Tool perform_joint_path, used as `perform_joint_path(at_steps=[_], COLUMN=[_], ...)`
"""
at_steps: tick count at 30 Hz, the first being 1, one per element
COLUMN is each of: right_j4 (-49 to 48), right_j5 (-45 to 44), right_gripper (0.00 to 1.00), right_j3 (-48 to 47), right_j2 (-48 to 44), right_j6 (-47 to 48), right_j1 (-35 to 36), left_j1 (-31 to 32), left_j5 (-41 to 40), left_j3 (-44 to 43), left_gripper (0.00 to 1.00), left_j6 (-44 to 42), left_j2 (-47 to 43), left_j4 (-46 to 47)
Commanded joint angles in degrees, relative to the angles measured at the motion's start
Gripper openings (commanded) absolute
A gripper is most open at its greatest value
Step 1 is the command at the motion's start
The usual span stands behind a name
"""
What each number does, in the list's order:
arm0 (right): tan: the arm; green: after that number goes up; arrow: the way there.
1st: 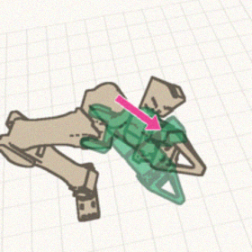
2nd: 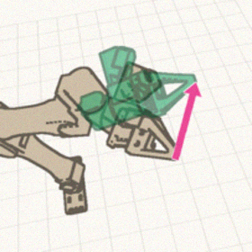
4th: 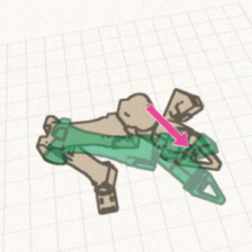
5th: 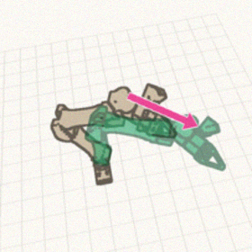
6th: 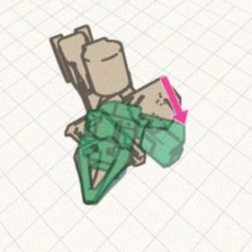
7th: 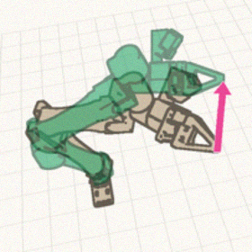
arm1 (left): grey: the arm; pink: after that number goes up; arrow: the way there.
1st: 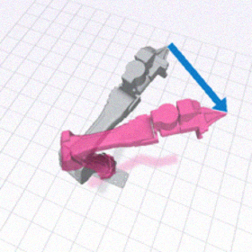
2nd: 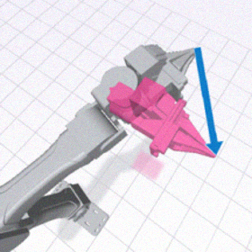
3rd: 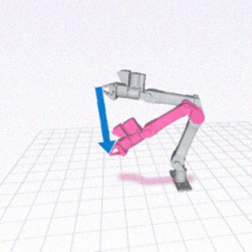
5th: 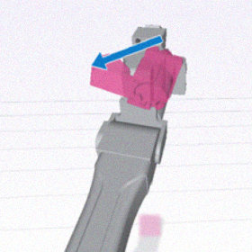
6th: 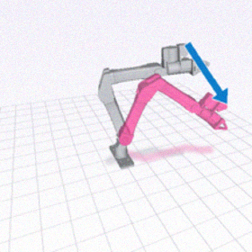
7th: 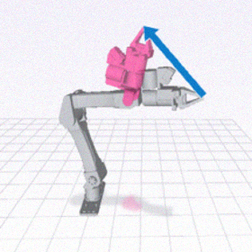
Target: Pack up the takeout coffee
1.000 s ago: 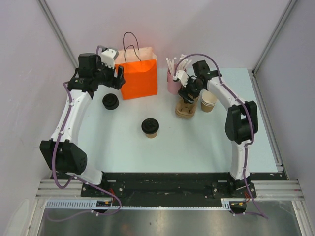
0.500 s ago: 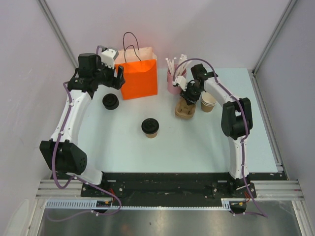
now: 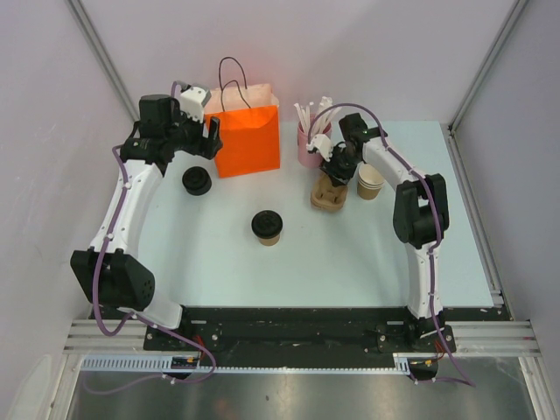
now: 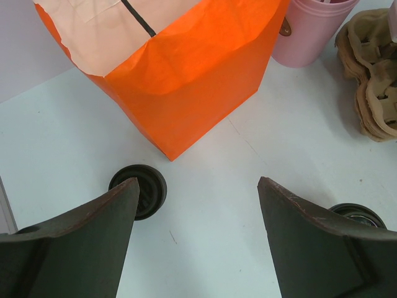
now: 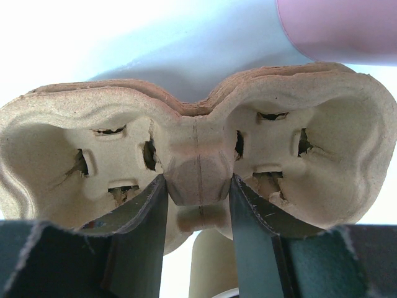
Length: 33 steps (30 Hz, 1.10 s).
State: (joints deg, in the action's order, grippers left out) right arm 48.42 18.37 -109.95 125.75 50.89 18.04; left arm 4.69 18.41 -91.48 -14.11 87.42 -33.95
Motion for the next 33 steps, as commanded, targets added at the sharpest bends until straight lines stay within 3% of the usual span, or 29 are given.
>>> perform_joint_path(at_steps=[1,19,22,29,31,33], right_j4=[-1.7,-1.2,-1.0,-1.2,-1.4,-1.3], right_j5=[-0.9,-1.3,-1.1,-1.9,-1.9,-1.8], right_gripper=[0.36,0.53,0.52,0.33,0.36,0.47], right_j3=[-1.8,-2.0,-2.4,-2.6,-2.6,-2.6], right_j2=[-5.2,-3.4,-3.1,-3.6,-3.6,-3.2], right_j6=[-1.1,-2.0,-2.3,-2.9,-2.9,-2.9], right_j1=[0.0,0.0,0.0,0.0,-0.1,-0.1], left_j1=[-0.3,-0.3,-0.3,-0.3,-0.3,-0.3], left_j5=[1.1,1.2,1.3,1.4,1.4,1.4], left_j3=[0.2,0.5,0.6,0.5,0.5,0.5], left_gripper=[0.83,0.83,0.83,0.83,0.83,0.83], left_j6=[-1.2,-1.5,-1.5,-1.6,-1.6,-1.6], left_j2=[-1.7,-1.9,-1.8,-1.5,-1.5,-1.5], left_j4=[0.9,1.0,0.9,0.9,0.9,0.9])
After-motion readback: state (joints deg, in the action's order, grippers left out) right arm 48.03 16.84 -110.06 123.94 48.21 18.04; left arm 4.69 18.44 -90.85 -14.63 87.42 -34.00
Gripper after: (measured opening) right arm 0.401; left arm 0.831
